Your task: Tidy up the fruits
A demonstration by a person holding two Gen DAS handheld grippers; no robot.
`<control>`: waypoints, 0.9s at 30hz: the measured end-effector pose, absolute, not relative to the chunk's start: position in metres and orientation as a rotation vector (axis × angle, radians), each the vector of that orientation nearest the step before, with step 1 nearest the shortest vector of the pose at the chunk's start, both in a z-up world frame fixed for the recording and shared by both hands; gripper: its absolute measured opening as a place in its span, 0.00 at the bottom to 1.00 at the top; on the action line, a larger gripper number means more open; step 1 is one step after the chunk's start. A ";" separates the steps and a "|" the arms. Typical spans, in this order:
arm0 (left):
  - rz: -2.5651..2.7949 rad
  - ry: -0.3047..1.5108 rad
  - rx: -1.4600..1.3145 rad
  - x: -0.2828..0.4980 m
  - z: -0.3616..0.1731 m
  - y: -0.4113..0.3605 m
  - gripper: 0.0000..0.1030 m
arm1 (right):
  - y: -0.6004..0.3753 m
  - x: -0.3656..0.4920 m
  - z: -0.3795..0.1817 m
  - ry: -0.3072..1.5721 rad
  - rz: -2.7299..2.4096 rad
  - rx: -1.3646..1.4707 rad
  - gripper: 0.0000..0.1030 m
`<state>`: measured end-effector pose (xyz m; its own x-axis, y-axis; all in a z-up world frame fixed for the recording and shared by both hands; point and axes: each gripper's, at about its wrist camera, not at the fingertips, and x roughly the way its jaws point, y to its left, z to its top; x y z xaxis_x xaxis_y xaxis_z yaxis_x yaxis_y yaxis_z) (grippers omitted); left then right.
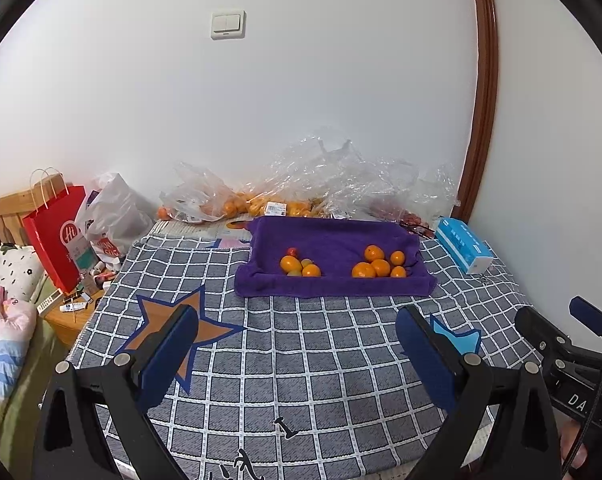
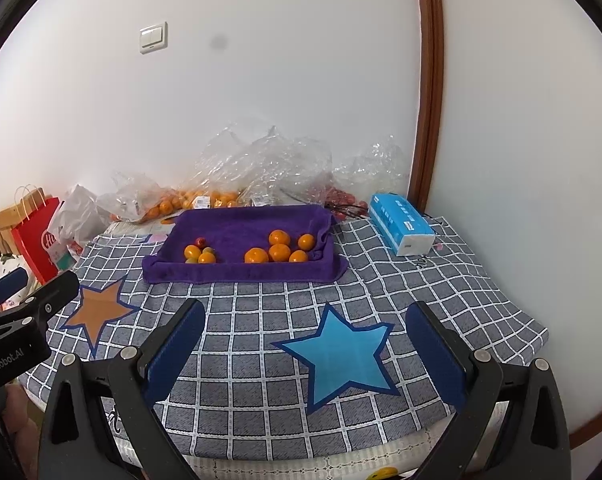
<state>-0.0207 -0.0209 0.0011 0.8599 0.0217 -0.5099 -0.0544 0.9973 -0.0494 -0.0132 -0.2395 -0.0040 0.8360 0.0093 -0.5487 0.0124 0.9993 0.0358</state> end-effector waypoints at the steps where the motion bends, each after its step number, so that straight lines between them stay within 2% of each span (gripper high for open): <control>1: 0.041 0.535 -0.062 -0.021 0.001 -0.021 0.97 | -0.240 -0.014 -0.004 0.580 -0.002 0.037 0.97; 27: 0.038 0.529 -0.061 -0.026 0.004 -0.020 0.97 | -0.238 -0.016 0.001 0.574 -0.003 0.035 0.97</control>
<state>-0.0259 -0.0197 0.0036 0.8627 0.0203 -0.5052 -0.0520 0.9975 -0.0486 -0.0164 -0.2378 0.0009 0.8396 0.0064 -0.5432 0.0129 0.9994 0.0317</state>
